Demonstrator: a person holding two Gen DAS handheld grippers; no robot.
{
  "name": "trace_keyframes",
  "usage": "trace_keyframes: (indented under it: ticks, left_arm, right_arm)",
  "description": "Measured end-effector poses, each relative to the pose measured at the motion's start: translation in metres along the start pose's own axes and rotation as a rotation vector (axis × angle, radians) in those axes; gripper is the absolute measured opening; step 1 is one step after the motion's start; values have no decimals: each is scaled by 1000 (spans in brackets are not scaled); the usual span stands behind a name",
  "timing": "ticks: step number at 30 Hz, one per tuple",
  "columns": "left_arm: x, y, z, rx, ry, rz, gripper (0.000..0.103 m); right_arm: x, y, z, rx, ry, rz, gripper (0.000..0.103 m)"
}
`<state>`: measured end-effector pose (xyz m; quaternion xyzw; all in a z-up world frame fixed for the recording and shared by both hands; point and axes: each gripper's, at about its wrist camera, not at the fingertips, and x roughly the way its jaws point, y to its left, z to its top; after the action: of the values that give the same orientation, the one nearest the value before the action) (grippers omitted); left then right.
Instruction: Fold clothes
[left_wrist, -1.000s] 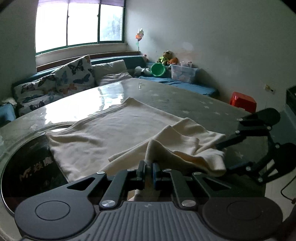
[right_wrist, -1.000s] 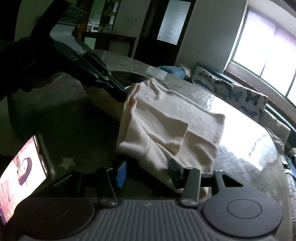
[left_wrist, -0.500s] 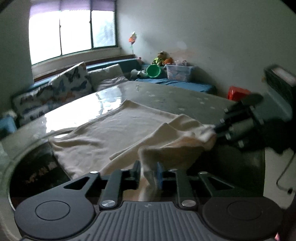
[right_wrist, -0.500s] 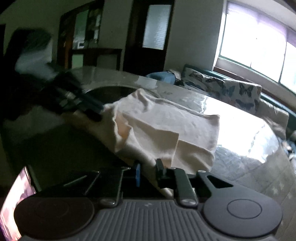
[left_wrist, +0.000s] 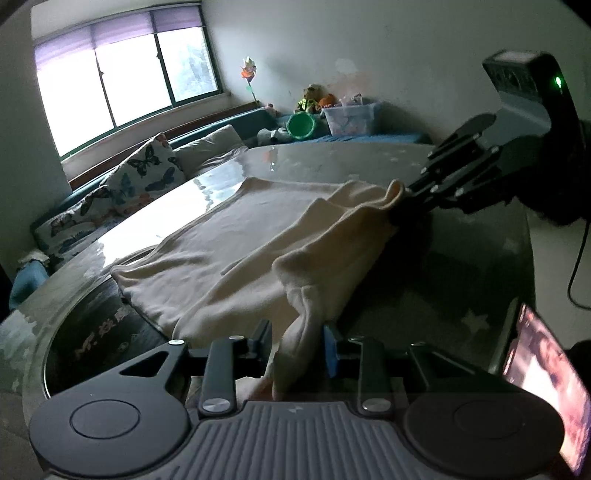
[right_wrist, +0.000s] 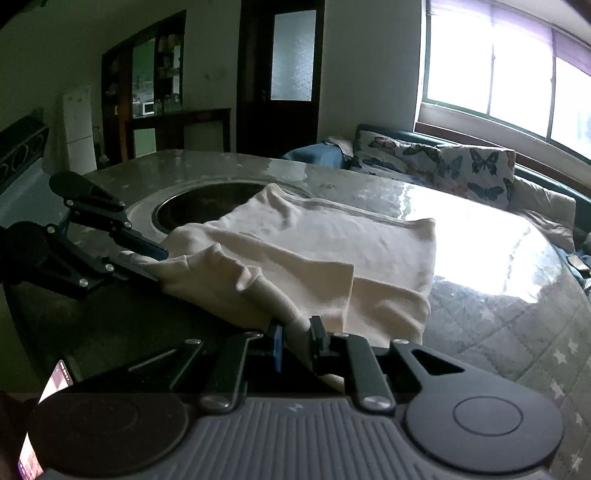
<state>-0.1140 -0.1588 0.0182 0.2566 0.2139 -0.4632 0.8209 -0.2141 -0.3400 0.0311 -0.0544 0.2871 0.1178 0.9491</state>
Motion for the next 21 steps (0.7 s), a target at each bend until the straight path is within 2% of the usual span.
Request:
trace_keyframes:
  ticks: [1,2,5,14,21]
  left_arm:
    - [2,-1,-1,6,6,3,29]
    - [2,-2,-2,10,9,10,19]
    - [0,-4,-3,16,-6,23,12]
    - [-47,-9,-3,-2,-87,16,10]
    - [-104,-21,-6,-39,-130,-23,10]
  right_arm:
    - [1,1,-1,0,3,-1,13]
    - [3,1,-2,1,7,-2,13]
    - [5,4,-6,-3,14,-5,11]
    - [-32,17,-9,4,-36,35,9]
    - [-89,36,-7,-25,-50,87,9]
